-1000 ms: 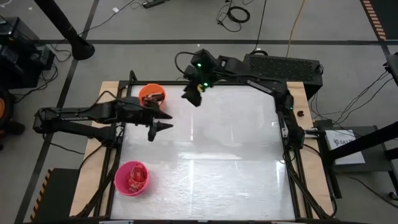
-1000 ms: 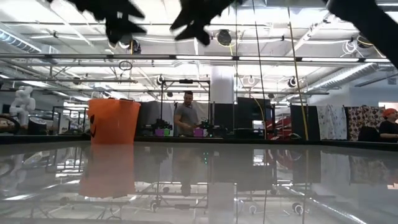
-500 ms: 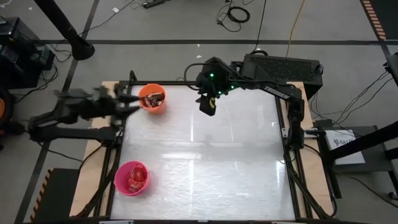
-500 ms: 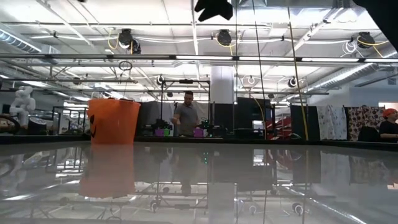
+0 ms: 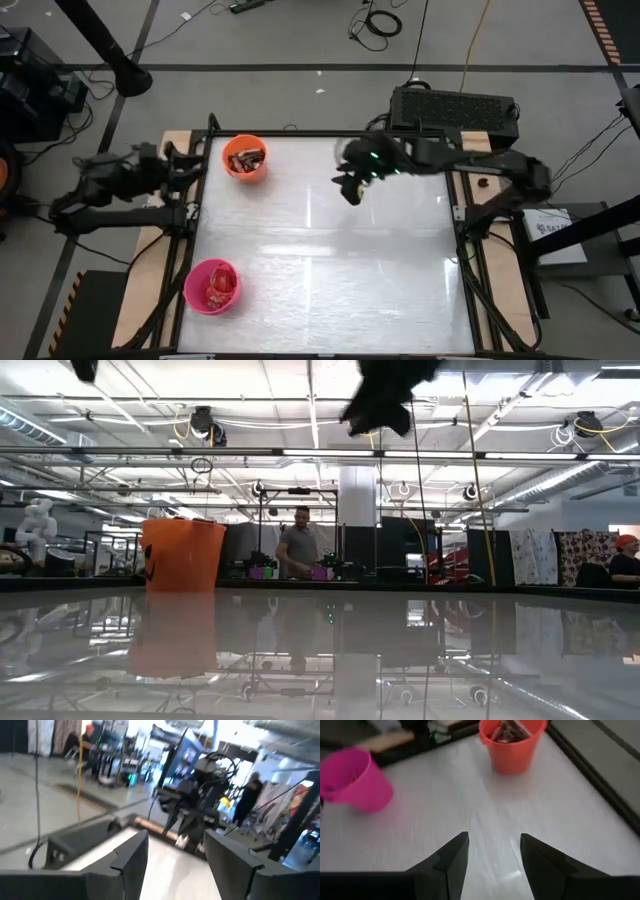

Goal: Sort candy by brand, put in halloween buckets
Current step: Return to Home Position

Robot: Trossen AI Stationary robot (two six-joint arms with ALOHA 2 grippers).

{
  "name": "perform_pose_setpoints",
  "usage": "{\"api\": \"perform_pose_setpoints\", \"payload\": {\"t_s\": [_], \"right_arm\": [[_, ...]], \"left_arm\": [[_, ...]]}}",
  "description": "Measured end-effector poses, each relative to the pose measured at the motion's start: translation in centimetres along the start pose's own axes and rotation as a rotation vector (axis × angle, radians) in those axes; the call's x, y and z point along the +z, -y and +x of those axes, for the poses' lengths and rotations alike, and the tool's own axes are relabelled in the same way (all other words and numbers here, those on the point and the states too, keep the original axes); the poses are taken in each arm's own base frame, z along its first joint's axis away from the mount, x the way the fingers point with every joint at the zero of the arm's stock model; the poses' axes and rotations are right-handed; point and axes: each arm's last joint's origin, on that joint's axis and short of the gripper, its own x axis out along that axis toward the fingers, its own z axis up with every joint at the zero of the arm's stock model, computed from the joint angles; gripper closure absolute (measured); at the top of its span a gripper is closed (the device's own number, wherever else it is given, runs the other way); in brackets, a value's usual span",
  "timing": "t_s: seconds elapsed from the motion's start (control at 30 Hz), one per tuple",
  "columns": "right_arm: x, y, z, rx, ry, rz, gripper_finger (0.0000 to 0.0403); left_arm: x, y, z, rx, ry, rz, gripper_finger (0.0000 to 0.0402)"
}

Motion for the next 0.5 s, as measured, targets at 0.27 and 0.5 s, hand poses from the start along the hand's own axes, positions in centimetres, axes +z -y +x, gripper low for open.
{"api": "perform_pose_setpoints", "payload": {"t_s": [0.27,0.5], "right_arm": [[-11.4,2.6,-0.9,0.085,0.205,0.22,0.0232],[-18.6,4.3,-1.9,0.111,0.265,0.357,0.0232]], "left_arm": [[-7.2,-1.4,3.9,-0.015,-0.111,-0.107,0.0202],[-11.8,-2.4,5.4,-0.05,-0.122,-0.197,0.0202]]}}
